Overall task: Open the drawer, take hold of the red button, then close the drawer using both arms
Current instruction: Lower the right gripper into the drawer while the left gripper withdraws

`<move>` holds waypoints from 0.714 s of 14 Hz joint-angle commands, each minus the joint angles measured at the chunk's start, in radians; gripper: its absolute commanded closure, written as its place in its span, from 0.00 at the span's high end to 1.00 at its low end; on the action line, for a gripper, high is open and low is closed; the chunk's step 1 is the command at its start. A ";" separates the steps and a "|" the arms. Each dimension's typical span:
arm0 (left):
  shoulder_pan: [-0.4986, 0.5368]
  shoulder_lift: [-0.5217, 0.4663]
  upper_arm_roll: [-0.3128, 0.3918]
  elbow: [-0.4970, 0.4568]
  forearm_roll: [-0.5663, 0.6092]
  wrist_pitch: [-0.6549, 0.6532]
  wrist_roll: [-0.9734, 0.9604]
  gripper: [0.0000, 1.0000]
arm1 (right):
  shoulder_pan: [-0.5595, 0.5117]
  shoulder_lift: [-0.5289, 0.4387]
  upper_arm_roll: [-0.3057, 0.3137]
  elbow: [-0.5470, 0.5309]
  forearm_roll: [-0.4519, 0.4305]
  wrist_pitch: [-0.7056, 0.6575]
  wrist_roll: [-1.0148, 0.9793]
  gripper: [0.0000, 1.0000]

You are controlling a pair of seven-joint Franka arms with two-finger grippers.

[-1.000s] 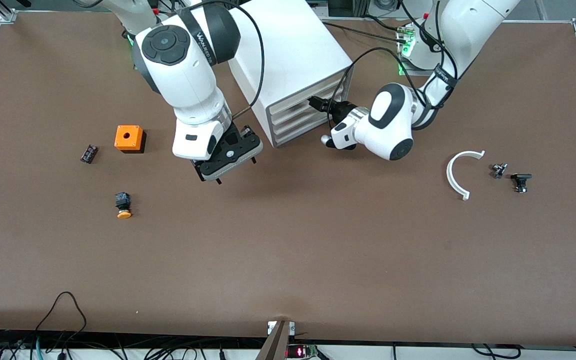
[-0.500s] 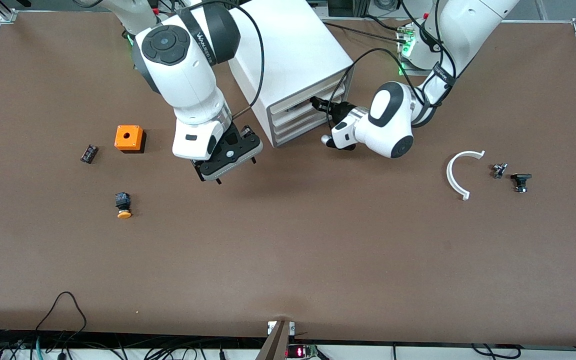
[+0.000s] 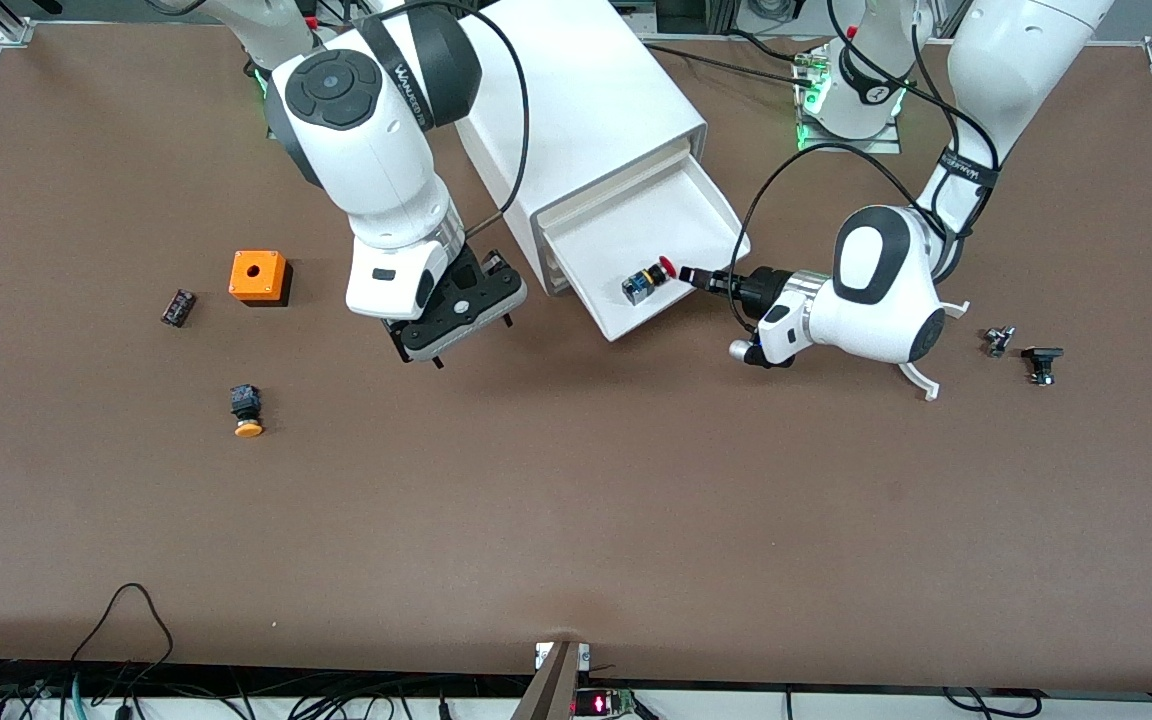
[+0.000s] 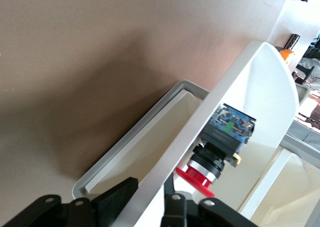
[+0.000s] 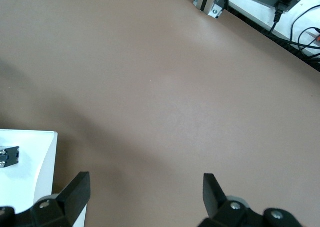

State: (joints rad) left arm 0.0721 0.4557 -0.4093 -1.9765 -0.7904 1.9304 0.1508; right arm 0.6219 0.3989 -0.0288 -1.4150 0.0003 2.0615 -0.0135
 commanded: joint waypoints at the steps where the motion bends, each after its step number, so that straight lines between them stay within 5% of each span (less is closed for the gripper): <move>1: 0.014 -0.044 0.041 0.007 0.033 0.024 -0.039 1.00 | 0.048 0.007 0.020 0.014 -0.009 0.000 -0.008 1.00; 5: 0.020 -0.205 0.229 0.111 0.262 0.022 -0.031 1.00 | 0.143 0.078 0.018 0.019 -0.008 0.103 -0.144 1.00; 8: 0.021 -0.365 0.306 0.142 0.421 -0.013 -0.039 1.00 | 0.217 0.156 0.018 0.082 -0.006 0.082 -0.365 1.00; 10: 0.020 -0.442 0.331 0.194 0.567 -0.155 -0.051 1.00 | 0.246 0.196 0.017 0.106 -0.006 0.077 -0.530 1.00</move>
State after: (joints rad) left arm 0.1066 0.0945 -0.1015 -1.8000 -0.3375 1.8639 0.1263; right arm 0.8383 0.5416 -0.0022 -1.3796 -0.0012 2.1564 -0.4028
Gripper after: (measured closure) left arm 0.000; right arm 0.000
